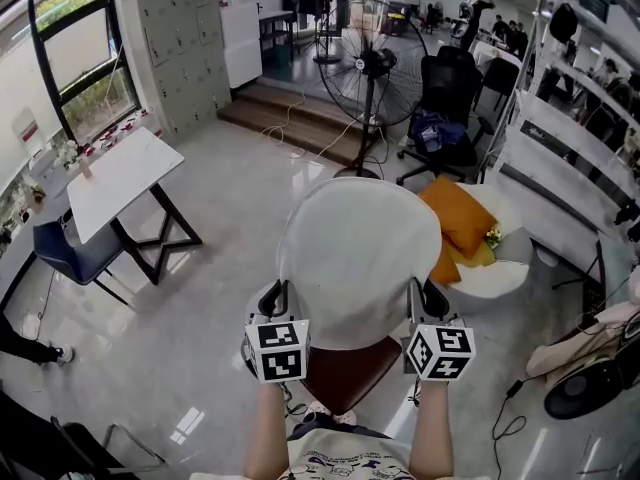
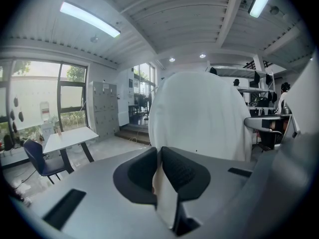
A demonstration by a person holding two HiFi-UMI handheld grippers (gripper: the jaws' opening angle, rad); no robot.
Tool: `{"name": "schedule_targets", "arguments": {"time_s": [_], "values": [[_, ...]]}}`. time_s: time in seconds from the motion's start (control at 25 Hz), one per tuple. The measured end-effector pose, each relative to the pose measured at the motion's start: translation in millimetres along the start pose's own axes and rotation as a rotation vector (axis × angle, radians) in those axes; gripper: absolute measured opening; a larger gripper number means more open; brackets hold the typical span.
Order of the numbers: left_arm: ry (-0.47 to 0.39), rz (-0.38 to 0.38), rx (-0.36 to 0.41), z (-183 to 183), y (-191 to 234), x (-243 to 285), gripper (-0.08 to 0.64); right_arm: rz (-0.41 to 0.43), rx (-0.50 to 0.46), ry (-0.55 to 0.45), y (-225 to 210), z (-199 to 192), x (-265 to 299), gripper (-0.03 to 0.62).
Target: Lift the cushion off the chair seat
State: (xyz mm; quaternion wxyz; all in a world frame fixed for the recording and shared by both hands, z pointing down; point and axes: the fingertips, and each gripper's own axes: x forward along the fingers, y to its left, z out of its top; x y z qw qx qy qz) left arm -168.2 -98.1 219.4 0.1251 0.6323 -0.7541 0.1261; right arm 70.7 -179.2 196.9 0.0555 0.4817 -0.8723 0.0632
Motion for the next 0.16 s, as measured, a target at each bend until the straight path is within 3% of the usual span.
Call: {"name": "schedule_targets", "arguments": {"time_s": [0.16], "values": [[0.003,0.002,0.017,5.7,0.3,2.2,0.046,-0.002,0.000,0.000,-3.0,0.9,3.7,0.075]]}}
